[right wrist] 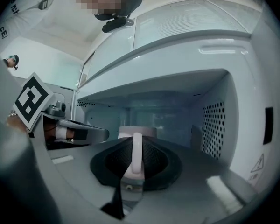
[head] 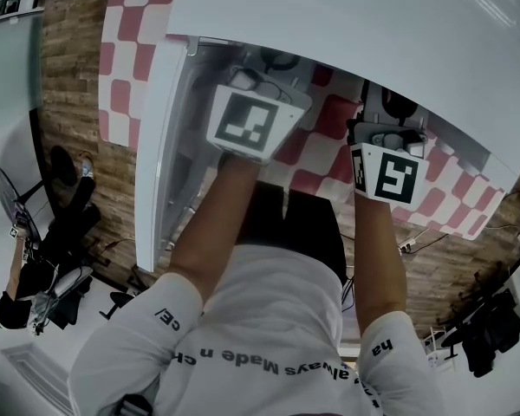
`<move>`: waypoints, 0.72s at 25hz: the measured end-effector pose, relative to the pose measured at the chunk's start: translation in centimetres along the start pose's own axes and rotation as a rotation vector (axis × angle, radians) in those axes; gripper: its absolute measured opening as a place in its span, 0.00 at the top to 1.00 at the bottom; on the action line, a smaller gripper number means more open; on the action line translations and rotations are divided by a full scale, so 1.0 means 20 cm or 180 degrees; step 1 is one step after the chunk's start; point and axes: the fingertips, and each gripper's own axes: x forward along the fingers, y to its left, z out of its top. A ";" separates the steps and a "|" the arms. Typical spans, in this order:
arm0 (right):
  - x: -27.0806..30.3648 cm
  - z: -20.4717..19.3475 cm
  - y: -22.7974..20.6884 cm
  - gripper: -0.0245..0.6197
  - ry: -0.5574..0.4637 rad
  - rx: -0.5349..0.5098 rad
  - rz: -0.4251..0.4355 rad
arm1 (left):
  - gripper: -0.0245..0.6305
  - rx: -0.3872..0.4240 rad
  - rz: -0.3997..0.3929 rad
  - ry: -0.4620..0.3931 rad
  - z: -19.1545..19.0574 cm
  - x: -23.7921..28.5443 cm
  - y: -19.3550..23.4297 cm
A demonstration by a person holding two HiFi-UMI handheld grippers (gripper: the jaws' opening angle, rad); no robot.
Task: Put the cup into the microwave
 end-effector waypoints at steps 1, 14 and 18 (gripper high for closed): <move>0.01 0.00 0.00 0.90 -0.0007 -0.0007 0.0002 | 0.96 0.0006 -0.0001 -0.0003 0.00 0.01 0.00; 0.08 -0.03 -0.04 0.90 0.0005 -0.0041 0.0011 | 0.96 0.0054 -0.0007 0.0003 -0.02 0.05 0.00; 0.08 -0.03 -0.04 0.90 0.0011 -0.0066 0.0031 | 0.96 0.0051 -0.0009 0.0028 -0.04 0.05 0.00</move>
